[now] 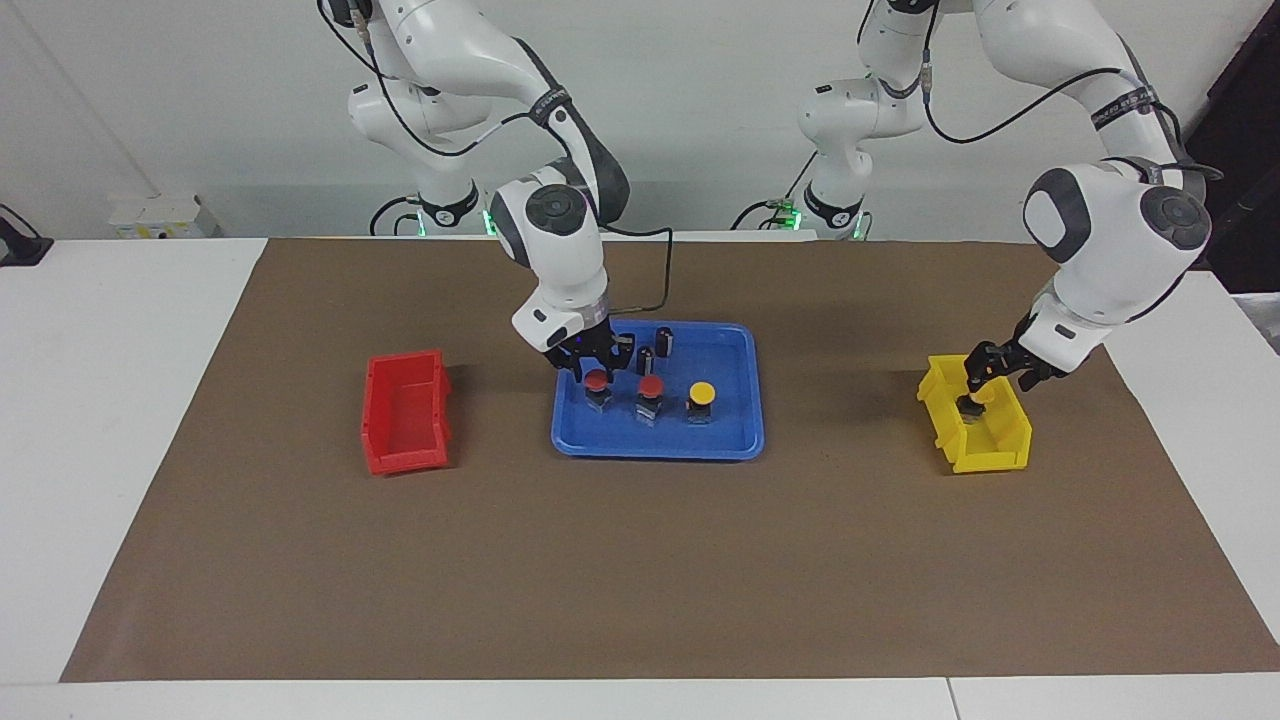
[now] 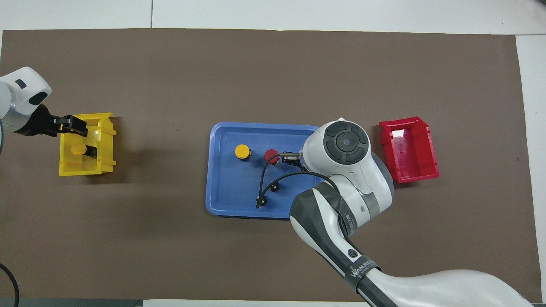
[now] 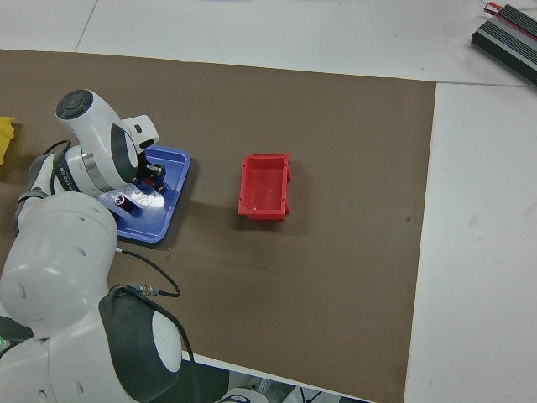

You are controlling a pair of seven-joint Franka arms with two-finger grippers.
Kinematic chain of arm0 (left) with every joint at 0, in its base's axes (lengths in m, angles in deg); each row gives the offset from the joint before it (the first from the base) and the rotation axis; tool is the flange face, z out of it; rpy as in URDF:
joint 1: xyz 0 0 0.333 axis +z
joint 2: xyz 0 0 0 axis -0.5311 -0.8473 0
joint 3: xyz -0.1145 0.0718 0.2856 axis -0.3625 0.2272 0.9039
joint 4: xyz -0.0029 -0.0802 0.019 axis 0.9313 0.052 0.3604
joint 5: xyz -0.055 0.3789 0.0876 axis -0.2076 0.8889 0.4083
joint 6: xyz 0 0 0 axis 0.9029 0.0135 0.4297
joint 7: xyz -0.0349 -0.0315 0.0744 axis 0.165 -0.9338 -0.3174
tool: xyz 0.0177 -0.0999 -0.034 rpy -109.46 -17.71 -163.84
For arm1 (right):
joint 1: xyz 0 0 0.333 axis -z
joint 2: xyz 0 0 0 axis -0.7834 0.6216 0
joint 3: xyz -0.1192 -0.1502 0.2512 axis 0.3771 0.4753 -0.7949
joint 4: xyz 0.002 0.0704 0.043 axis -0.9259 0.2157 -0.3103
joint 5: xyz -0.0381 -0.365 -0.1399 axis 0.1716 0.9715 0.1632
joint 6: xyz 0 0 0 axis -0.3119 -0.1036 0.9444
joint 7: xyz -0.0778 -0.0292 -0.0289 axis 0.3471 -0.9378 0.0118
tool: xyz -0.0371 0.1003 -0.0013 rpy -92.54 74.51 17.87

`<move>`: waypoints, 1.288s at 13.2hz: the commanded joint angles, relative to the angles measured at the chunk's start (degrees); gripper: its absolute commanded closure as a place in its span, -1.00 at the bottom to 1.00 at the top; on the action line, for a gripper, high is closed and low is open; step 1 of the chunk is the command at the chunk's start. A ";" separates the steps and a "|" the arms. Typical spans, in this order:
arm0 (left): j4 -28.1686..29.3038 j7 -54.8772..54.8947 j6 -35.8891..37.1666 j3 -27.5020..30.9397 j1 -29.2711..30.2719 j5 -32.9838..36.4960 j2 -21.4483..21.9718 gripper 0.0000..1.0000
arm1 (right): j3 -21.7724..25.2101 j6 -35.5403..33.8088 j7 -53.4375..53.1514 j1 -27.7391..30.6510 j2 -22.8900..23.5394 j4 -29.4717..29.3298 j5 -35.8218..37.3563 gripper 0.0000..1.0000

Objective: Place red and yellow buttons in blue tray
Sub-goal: 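Place the red button in the tray while the left gripper grasps yellow, then withdraw the right gripper while the left gripper lifts the yellow button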

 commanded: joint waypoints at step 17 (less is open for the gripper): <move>15.65 1.31 -18.77 -0.65 3.42 0.95 3.09 0.97 | 3.03 -45.55 29.69 30.15 -15.74 -21.00 0.49 -1.00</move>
